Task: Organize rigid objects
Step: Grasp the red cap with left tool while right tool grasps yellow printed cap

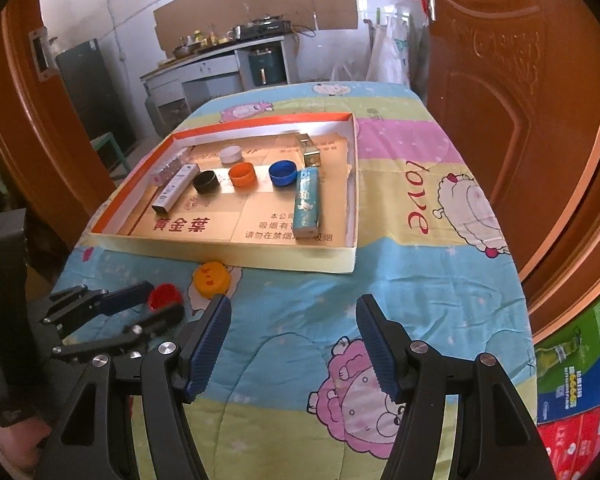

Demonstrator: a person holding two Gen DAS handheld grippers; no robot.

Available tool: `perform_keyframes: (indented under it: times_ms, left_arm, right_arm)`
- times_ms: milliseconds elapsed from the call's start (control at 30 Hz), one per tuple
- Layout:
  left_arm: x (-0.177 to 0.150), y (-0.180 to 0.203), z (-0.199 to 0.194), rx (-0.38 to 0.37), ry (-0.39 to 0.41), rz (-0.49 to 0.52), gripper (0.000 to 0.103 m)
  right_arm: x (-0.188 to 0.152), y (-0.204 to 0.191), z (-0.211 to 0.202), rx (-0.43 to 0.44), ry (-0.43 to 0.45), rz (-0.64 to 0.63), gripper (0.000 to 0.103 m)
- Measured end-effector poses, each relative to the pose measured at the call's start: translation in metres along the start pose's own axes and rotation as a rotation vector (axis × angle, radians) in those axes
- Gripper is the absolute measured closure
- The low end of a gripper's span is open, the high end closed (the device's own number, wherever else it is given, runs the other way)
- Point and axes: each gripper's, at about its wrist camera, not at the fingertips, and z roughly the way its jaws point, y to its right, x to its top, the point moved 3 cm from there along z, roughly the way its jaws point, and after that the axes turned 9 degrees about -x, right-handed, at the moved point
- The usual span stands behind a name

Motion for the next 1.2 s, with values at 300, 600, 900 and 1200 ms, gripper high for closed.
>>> perform_keyframes:
  times_ms: [300, 600, 900, 1200]
  left_arm:
    - [-0.001, -0.014, -0.014, -0.004, 0.032, -0.035, 0.073]
    - [-0.001, -0.056, -0.046, 0.032, 0.091, -0.131, 0.072]
    - [-0.005, -0.073, -0.046, 0.017, 0.098, -0.161, 0.072]
    - [-0.008, -0.077, -0.049, 0.007, 0.107, -0.175, 0.072]
  right_arm:
    - [-0.001, -0.028, 0.017, 0.057, -0.026, -0.06, 0.036]
    - [0.009, -0.071, 0.045, 0.052, -0.048, -0.14, 0.037]
    - [0.01, -0.088, 0.065, -0.031, -0.066, -0.179, 0.072]
    - [0.01, -0.089, 0.054, -0.019, -0.045, -0.185, 0.072]
